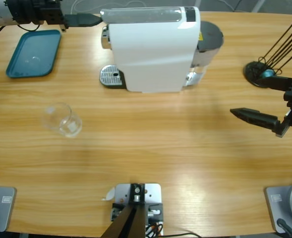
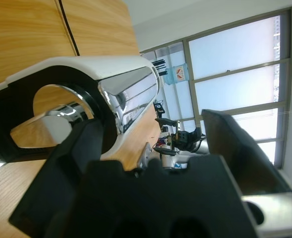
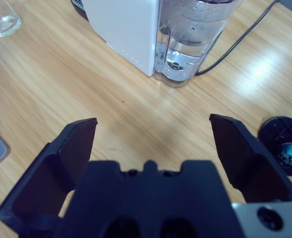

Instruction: Pour coffee

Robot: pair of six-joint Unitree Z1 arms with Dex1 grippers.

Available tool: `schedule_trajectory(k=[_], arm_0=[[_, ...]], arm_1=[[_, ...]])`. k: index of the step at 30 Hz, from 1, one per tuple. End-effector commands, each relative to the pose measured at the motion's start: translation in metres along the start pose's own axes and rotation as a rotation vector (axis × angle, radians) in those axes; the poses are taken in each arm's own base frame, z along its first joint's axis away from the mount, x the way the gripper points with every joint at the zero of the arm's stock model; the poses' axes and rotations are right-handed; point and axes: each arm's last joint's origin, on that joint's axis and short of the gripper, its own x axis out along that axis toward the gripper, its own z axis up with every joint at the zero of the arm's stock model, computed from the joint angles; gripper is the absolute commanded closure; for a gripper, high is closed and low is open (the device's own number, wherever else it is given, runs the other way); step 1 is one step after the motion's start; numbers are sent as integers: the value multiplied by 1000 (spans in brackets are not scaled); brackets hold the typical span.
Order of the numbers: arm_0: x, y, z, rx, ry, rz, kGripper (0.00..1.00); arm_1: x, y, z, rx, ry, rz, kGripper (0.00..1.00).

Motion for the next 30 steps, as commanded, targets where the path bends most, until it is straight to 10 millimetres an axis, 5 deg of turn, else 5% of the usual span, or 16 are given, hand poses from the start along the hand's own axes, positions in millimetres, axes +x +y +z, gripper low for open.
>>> schedule_trajectory(k=[1, 4, 30], arm_0=[[10, 18, -1, -45, 33, 8, 618], [8, 12, 0, -31, 26, 0, 994], [-14, -60, 9, 139, -78, -69, 1000]], arm_1=[[-1, 1, -7, -15, 17, 7, 0], [-1, 1, -7, -16, 17, 7, 0], [-2, 2, -7, -17, 14, 8, 0]])
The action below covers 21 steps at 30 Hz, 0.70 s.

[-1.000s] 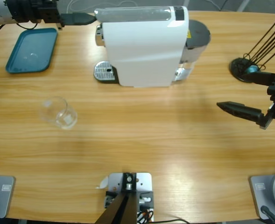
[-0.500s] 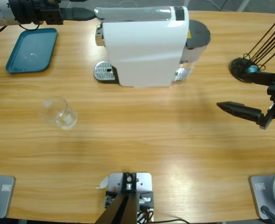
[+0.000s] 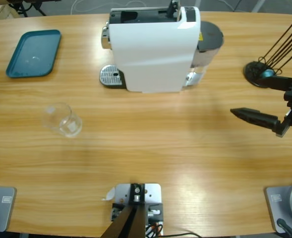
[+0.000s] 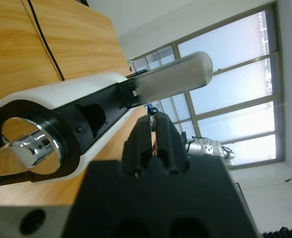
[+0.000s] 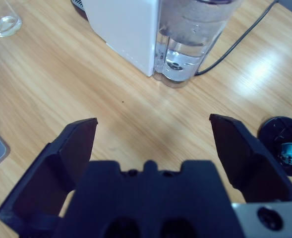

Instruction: Pour coffee

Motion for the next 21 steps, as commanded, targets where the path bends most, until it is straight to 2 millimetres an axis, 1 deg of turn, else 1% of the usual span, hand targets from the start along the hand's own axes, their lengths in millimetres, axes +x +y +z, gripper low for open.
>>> schedule_trajectory(k=[1, 4, 5, 6, 8, 9, 10, 11, 12, 13, 14, 15, 16, 17, 21], arm_0=[[-12, -32, -2, 77, -63, 15, 1000], [-26, -55, -13, 154, -132, 131, 1000], [-34, -66, -20, 198, -169, 199, 851], [-40, -73, -24, 231, -189, 254, 782], [-51, -87, -34, 304, -213, 397, 776], [-56, -95, -38, 348, -212, 481, 722], [-59, -102, -43, 397, -204, 576, 636], [-62, -109, -49, 463, -191, 672, 620], [-63, -112, -55, 527, -183, 756, 582], [-65, -112, -62, 594, -178, 838, 472], [-66, -110, -67, 625, -170, 869, 416], [-66, -108, -71, 640, -151, 872, 301], [-65, -107, -76, 653, -128, 864, 227], [-65, -106, -82, 663, -101, 846, 207], [-77, -104, -114, 712, -17, 766, 207]], arm_1=[[-2, 2, -7, -17, 15, 10, 0], [-2, 2, -7, -17, 14, 11, 0], [-2, 2, -7, -17, 15, 11, 0], [-2, 2, -7, -17, 16, 11, 0], [-1, 2, -7, -16, 18, 10, 0], [-1, 2, -7, -16, 18, 11, 0], [-1, 2, -7, -17, 19, 11, 0], [-1, 2, -7, -17, 19, 11, 0], [-1, 2, -7, -16, 20, 10, 0], [0, 1, -7, -16, 22, 9, 0], [1, 1, -6, -16, 25, 9, 0], [2, 1, -6, -16, 27, 7, 0], [3, 1, -6, -16, 30, 7, 0], [3, 1, -5, -16, 33, 7, 0], [6, 2, -2, -23, 37, 22, 0]])
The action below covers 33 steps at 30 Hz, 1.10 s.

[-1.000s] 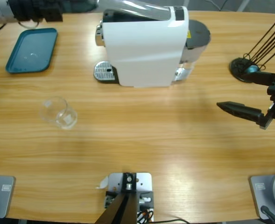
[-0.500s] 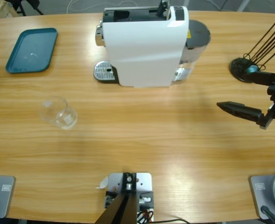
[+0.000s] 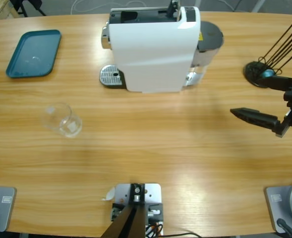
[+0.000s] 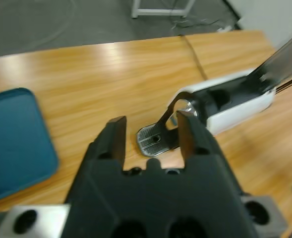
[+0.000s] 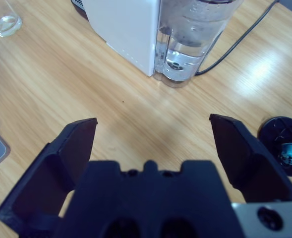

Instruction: Pour coffee

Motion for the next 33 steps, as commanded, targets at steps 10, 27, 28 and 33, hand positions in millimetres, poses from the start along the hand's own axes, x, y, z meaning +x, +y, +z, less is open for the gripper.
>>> schedule_trajectory(k=[10, 27, 28, 33], arm_0=[[-45, 4, -75, 250, 34, 36, 80], [-45, 19, -103, 189, 81, 68, 69], [-45, 20, -102, 185, 81, 73, 69], [-42, 22, -103, 181, 90, 73, 69]], arm_1=[[-23, -2, 15, 109, -28, -43, 77], [49, -88, -14, 754, 130, -496, 245], [54, -92, -14, 765, 138, -496, 270], [66, -106, -17, 790, 175, -533, 400]])
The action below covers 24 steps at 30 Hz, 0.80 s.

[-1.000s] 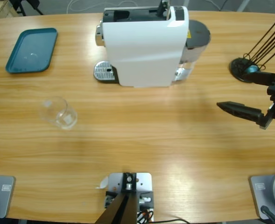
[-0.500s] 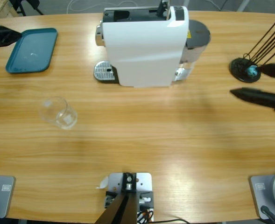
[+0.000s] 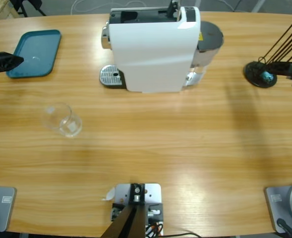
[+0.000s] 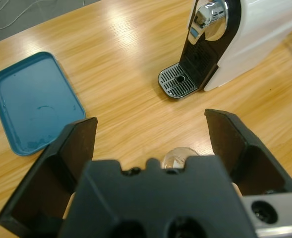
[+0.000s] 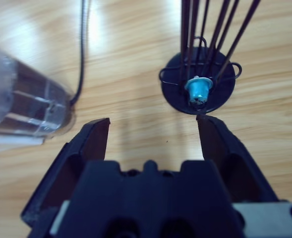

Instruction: Pour coffee

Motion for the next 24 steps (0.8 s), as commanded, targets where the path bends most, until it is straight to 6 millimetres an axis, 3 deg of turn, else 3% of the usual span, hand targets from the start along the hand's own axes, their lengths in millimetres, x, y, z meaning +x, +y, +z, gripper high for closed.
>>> schedule_trajectory(k=[1, 7, 24], arm_0=[[5, 3, -10, -17, 23, 5, 69], [7, 4, -12, -17, 23, 6, 69], [11, 3, -13, -12, 28, 6, 69]], arm_1=[[37, -12, -1, 48, 99, -92, 399], [48, -24, 0, 67, 109, -146, 395], [77, -25, -1, 66, 149, -142, 400]])
